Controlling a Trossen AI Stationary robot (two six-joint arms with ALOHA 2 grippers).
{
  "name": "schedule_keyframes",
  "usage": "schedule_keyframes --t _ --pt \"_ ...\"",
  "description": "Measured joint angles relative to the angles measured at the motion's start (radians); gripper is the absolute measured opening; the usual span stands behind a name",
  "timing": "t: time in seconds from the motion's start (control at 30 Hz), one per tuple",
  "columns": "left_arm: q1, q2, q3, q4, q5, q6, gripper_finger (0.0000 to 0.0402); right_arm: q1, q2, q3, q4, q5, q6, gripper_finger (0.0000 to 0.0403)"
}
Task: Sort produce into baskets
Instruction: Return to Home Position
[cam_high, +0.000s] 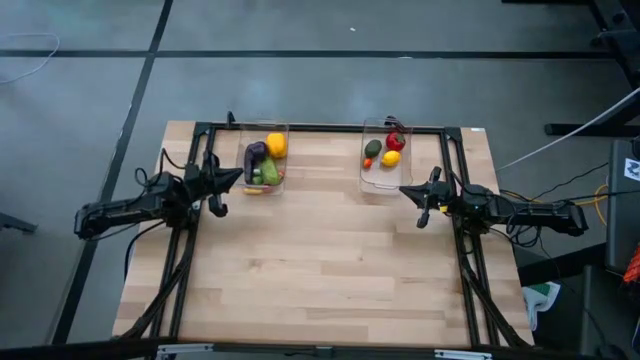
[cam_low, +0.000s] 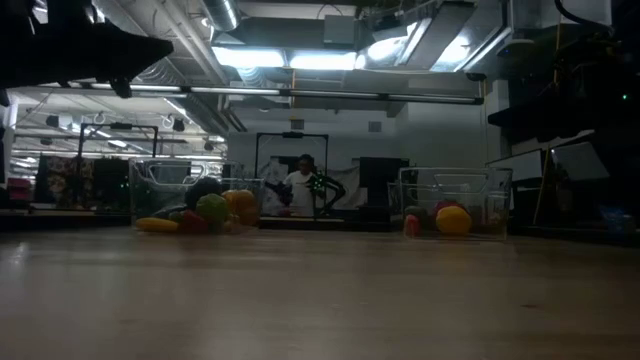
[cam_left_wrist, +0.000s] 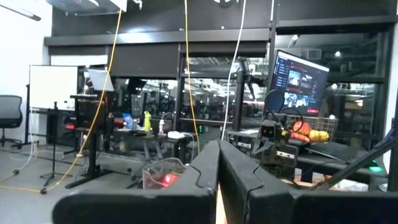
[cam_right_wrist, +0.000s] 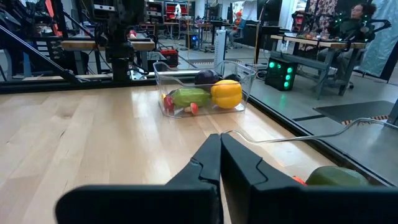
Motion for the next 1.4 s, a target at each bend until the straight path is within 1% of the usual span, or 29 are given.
schedule_keyframes --t 0.2,0.43,0.8,0.87,1.03,1.27,1.4 --pt "0.0 -0.022 0.0 -0.042 0.0 -0.007 0.0003 0.0 0.0 0.0 0.0 0.0 0.0 0.0012" --pt "0.0 -0.022 0.0 -0.188 -0.002 -0.077 0.0002 0.0 0.0 0.0 0.0 0.0 0.0 0.0012" --pt "0.0 -0.022 0.0 -0.317 -0.001 -0.122 0.0002 0.0 0.0 0.0 0.0 0.0 0.0 0.0012" --pt "0.0 -0.022 0.0 -0.32 0.016 -0.125 0.0005 0.0 0.0 0.0 0.0 0.0 0.0 0.0012" --pt "0.0 -0.021 0.0 -0.336 0.1 -0.137 0.0009 0.0 0.0 0.0 0.0 0.0 0.0 0.0012" --pt "0.0 -0.021 0.0 -0.337 0.109 -0.179 0.0004 0.0 0.0 0.0 0.0 0.0 0.0 0.0012" --pt "0.0 -0.021 0.0 -0.337 0.11 -0.175 0.0004 0.0 0.0 0.0 0.0 0.0 0.0 0.0012"
